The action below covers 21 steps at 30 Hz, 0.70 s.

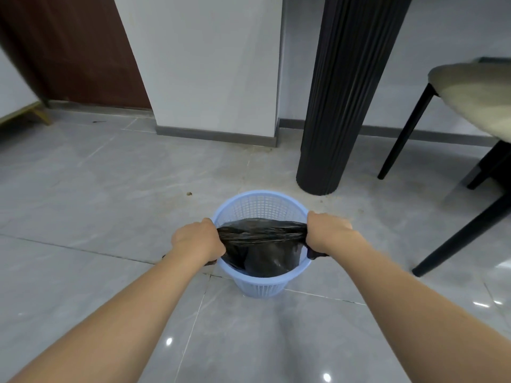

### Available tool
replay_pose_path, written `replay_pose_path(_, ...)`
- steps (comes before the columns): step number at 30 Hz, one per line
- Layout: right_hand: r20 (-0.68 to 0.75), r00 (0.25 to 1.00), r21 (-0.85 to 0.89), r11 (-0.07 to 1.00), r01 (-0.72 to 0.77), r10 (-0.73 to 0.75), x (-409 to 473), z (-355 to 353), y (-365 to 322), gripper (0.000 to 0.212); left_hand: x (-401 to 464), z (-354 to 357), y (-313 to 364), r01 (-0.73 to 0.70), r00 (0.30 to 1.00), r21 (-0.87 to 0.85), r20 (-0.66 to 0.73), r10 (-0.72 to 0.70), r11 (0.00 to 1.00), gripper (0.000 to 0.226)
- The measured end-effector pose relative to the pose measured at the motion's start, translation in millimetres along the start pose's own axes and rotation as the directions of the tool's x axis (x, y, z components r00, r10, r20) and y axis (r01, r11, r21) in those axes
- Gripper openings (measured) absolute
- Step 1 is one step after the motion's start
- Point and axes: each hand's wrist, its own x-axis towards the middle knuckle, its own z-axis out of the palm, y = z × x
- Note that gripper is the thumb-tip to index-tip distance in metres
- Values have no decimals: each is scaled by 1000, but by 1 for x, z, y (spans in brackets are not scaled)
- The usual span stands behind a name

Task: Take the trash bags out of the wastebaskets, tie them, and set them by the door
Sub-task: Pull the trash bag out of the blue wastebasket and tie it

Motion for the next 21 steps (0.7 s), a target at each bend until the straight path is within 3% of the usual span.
replay_pose_path(2, 27, 999, 106, 994, -33, 31, 3, -6, 7, 3, -1, -3, 0, 6, 1000, 6, 11, -6, 1000, 20)
replay_pose_path(4, 81, 995, 349, 934, -79, 54, 7, -16, 11, 13, -1, -11, 0, 8, 1000, -80, -13, -9, 997, 8)
replay_pose_path(7, 97, 993, 781, 614, -118, 67, 5, -42, 16, 20, 5, -37, 2, -39, 993, -385, -121, -9, 922, 12)
replay_pose_path(11, -24, 999, 961, 276, 13, 36, -15, -87, 28, 26, -4, -86, 17, -208, 961, -722, -276, 1, 660, 20)
replay_pose_path(13, -92, 995, 983, 161, 84, 46, -29, -110, 37, 28, -16, -110, 30, -290, 948, -816, -318, 30, 500, 23)
replay_pose_path(16, -195, 978, 976, 116, 186, 69, -53, -139, 58, 28, -40, -144, 57, -394, 915, -847, -398, 64, 358, 25)
replay_pose_path(21, -296, 939, 944, 202, 260, 174, -90, -170, 113, 26, -78, -187, 110, -521, 853, -799, -472, 224, 300, 19)
